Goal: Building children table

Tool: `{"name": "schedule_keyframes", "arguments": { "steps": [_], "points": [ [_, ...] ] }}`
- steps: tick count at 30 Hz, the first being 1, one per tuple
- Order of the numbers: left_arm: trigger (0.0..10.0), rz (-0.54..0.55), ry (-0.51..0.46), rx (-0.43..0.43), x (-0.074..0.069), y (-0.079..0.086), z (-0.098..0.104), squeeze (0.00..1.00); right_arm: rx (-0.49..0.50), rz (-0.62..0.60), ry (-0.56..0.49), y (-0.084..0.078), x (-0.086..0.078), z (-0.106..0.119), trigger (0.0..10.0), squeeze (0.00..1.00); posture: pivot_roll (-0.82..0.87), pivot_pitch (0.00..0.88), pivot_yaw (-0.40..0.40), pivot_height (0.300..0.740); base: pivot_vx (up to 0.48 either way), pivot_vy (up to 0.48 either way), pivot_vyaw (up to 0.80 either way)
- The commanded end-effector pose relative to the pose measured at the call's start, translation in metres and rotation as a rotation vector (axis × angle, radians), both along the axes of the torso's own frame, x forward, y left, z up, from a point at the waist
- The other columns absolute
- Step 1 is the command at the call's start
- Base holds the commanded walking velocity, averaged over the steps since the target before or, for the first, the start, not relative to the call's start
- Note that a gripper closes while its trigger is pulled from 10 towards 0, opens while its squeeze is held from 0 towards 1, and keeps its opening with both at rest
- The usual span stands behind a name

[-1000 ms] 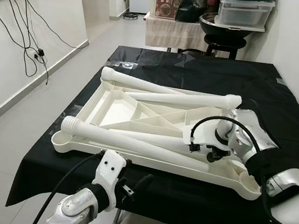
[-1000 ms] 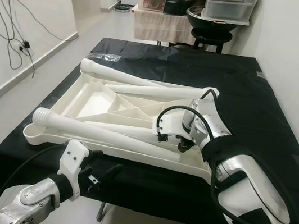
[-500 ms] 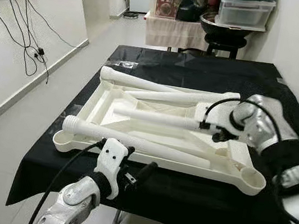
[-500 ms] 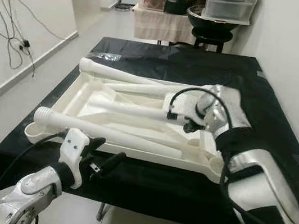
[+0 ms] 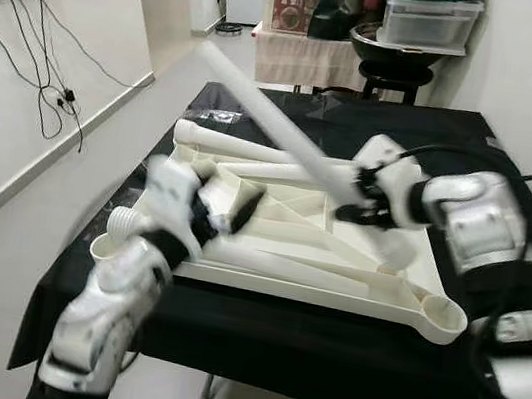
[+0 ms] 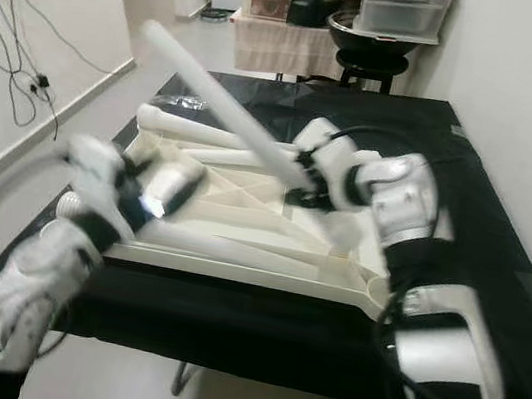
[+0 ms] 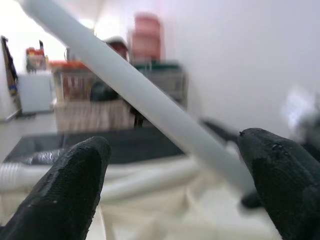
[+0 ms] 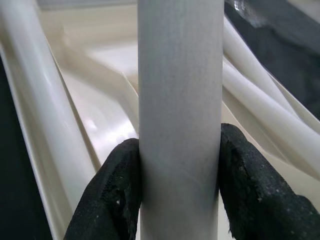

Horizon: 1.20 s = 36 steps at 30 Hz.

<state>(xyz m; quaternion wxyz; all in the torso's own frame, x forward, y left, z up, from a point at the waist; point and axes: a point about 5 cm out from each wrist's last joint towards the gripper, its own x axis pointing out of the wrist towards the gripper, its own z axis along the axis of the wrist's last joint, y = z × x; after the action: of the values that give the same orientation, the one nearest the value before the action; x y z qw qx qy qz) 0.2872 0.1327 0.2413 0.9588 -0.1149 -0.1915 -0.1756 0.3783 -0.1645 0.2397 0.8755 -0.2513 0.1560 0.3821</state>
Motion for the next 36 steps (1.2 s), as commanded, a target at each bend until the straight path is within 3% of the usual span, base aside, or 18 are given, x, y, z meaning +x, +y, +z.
{"name": "schedule_keyframes", "arguments": {
  "steps": [1, 2, 6, 8, 10, 15, 16, 17, 18, 22, 24, 27, 36],
  "points": [
    [10.0, 0.044, 0.018, -0.075, 0.005, 0.014, 0.001, 1.0, 0.088, 0.017, -0.045, 0.01, -0.004, 0.005, 0.0, 0.0, -0.1, 0.0, 0.08, 0.74, 0.0, 0.0, 0.0],
    [10.0, 0.053, 0.008, -0.12, 0.008, 0.02, 0.006, 1.0, 0.138, 0.042, -0.056, 0.018, -0.008, 0.004, 0.0, 0.0, -0.1, 0.0, 0.086, 0.74, 0.0, 0.0, 0.0],
    [10.0, 0.047, 0.007, -0.165, 0.016, 0.025, 0.012, 1.0, 0.196, 0.119, -0.066, 0.035, -0.019, 0.004, 0.0, 0.0, -0.11, 0.0, 0.099, 0.74, 0.0, 0.0, 0.0],
    [10.0, 0.047, 0.007, -0.165, 0.016, 0.025, 0.012, 1.0, 0.196, 0.119, -0.066, 0.035, -0.019, 0.004, 0.0, 0.0, -0.11, 0.0, 0.099, 0.74, 0.0, 0.0, 0.0],
    [10.0, 0.028, 0.002, -0.176, 0.025, 0.025, 0.019, 1.0, 0.226, 0.18, -0.072, 0.047, -0.029, 0.005, 0.0, 0.0, -0.12, 0.0, 0.107, 0.74, 0.0, 0.0, 0.0],
    [10.0, 0.001, 0.021, -0.161, 0.033, 0.023, 0.021, 1.0, 0.239, 0.238, -0.077, 0.057, -0.039, 0.007, 0.0, 0.0, -0.13, 0.0, 0.114, 0.74, 0.0, 0.0, 0.0],
    [10.0, -0.03, 0.035, -0.153, 0.036, 0.021, 0.021, 0.92, 0.235, 0.272, -0.08, 0.062, -0.046, 0.007, 0.0, 0.0, -0.13, 0.0, 0.118, 0.74, 0.0, 0.0, 0.0],
    [10.0, -0.03, 0.035, -0.153, 0.036, 0.021, 0.021, 0.92, 0.235, 0.272, -0.08, 0.062, -0.046, 0.007, 0.0, 0.0, -0.13, 0.0, 0.118, 0.74, 0.0, 0.0, 0.0],
    [10.0, -0.066, 0.047, -0.143, 0.037, 0.018, 0.021, 0.0, 0.227, 0.297, -0.083, 0.067, -0.051, 0.007, 0.0, 0.0, -0.13, 0.0, 0.12, 0.74, 0.0, 0.0, 0.0],
    [10.0, -0.112, 0.059, -0.115, 0.038, 0.012, 0.019, 0.0, 0.222, 0.319, -0.078, 0.071, -0.056, 0.006, 0.0, 0.0, -0.13, 0.0, 0.121, 0.74, 0.0, 0.0, 0.0],
    [10.0, -0.216, 0.067, -0.068, 0.033, -0.004, 0.015, 0.0, 0.213, 0.318, -0.07, 0.076, -0.057, 0.002, 0.0, 0.0, -0.13, 0.0, 0.122, 0.74, 0.0, 0.0, 0.0],
    [10.0, -0.256, 0.067, -0.056, 0.031, -0.009, 0.013, 0.0, 0.212, 0.315, -0.069, 0.077, -0.057, 0.001, 0.0, 0.0, -0.13, 0.0, 0.122, 0.74, 0.0, 0.0, 0.0],
    [10.0, -0.41, 0.051, -0.08, 0.017, -0.027, 0.013, 0.0, 0.245, 0.26, -0.087, 0.079, -0.05, 0.006, 0.0, 0.0, -0.12, 0.0, 0.115, 0.74, 0.0, 0.0, 0.0]
  ]
}}
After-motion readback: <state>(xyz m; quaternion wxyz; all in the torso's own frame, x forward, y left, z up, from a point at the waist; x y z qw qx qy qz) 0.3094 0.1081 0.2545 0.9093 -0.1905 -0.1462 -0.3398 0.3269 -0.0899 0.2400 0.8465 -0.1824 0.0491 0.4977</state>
